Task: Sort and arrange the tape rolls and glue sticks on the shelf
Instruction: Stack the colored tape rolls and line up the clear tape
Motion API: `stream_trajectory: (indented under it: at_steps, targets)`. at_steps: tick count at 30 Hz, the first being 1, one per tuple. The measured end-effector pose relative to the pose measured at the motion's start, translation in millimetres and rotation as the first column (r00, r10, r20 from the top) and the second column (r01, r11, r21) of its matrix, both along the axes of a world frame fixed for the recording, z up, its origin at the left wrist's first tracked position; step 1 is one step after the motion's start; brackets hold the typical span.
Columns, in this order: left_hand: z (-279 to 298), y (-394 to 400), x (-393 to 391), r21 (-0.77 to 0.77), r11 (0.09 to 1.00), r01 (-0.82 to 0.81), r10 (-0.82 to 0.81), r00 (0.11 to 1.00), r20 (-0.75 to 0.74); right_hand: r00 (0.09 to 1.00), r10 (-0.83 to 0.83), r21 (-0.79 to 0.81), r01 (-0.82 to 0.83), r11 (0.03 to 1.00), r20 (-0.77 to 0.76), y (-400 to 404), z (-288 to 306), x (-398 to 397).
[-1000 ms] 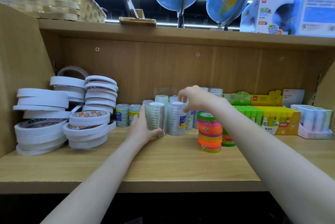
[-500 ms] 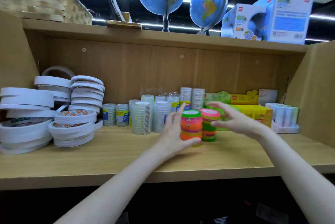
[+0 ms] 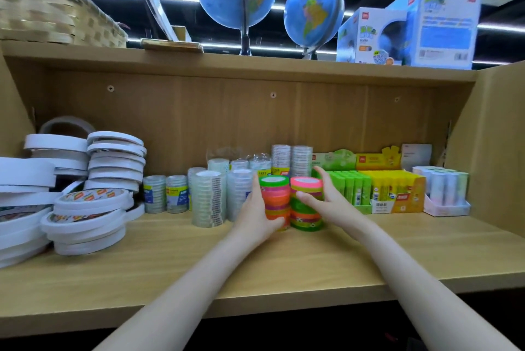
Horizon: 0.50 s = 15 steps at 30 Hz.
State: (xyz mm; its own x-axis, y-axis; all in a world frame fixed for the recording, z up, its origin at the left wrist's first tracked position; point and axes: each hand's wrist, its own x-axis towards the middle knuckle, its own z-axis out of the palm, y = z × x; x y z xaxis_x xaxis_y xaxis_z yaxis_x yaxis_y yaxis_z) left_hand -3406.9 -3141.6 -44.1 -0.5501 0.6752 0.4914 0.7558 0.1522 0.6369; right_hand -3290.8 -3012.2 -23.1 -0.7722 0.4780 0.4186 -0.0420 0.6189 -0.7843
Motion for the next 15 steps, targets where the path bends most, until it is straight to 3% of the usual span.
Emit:
stream_trajectory:
  at_steps: [2, 6, 15]
  targets:
    - [2, 6, 2, 0.094, 0.995, 0.023, -0.032, 0.996, 0.089, 0.999, 0.040, -0.100, -0.042, 0.994, -0.024, 1, -1, -2]
    - [7, 16, 6, 0.223, 0.972, -0.075, 0.044, 0.989, 0.143, 0.999, 0.034, -0.120, -0.038, 0.992, -0.030, 6, -5, -1]
    - [8, 17, 2, 0.215, 0.974, -0.070, 0.046, 0.992, 0.115, 0.999, 0.023, -0.101, -0.026, 0.995, -0.038, 6, -6, -4]
